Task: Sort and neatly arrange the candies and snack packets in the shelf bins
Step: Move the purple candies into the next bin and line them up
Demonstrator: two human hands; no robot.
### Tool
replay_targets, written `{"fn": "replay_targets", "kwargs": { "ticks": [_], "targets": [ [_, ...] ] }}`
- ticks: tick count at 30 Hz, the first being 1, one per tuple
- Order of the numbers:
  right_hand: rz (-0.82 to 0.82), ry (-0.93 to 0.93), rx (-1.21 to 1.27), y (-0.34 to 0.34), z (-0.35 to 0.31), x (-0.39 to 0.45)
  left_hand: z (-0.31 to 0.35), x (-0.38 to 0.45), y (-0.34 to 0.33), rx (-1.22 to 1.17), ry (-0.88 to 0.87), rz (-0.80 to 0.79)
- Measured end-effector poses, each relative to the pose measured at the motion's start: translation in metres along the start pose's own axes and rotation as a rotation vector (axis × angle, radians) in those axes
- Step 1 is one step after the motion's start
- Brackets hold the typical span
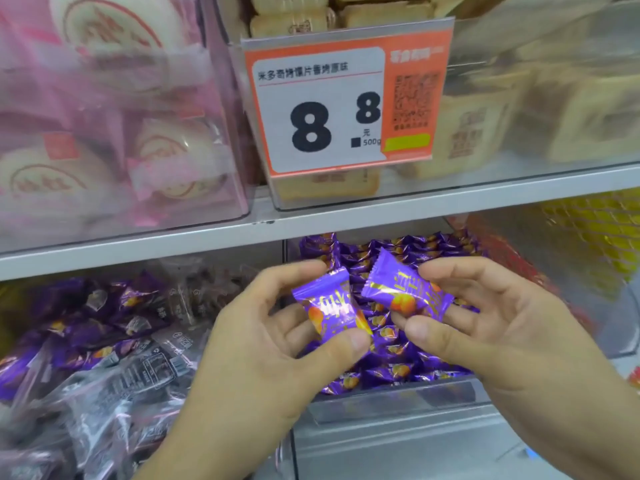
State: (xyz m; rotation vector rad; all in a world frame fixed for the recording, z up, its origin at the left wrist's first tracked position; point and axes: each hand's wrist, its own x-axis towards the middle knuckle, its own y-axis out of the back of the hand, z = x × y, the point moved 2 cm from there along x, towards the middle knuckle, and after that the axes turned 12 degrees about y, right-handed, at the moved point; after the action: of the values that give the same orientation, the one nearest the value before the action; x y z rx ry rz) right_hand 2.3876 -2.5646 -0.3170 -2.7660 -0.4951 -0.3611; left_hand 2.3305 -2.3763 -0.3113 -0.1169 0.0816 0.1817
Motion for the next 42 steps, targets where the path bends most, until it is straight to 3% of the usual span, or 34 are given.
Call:
{"fn": "replay_targets", "kwargs": {
  "ticks": [14,23,29,34,38,42],
  "targets": [
    [0.042,0.006,0.031,-0.01,-0.004,-0.001,0.004,-0.003,0.0,0.044,0.085,-0.034],
    [0.103,-0.01,0.099,-0.008,-0.001,-0.001,0.006,-0.009,-0.005,0.131,0.107,-0.189],
    [0.168,-0.084,0.246,-0.01,-0.004,-0.001,0.004,-0.009,-0.002,0.071,0.148,-0.069],
    [0.218,-0.055,0.233,-0.009,-0.007,0.0,0.004,-0.009,0.003,0.063,0.125,-0.069],
    [0.149,-0.064,0.288,-0.013,-0.008,-0.001,0.003,-0.009,0.004,0.095,0.096,-0.075],
    [0.11,-0.027,0.255,-0.02,-0.016,-0.006,0.001,-0.01,0.003,-0.036,0.214,-0.07]
  ]
}}
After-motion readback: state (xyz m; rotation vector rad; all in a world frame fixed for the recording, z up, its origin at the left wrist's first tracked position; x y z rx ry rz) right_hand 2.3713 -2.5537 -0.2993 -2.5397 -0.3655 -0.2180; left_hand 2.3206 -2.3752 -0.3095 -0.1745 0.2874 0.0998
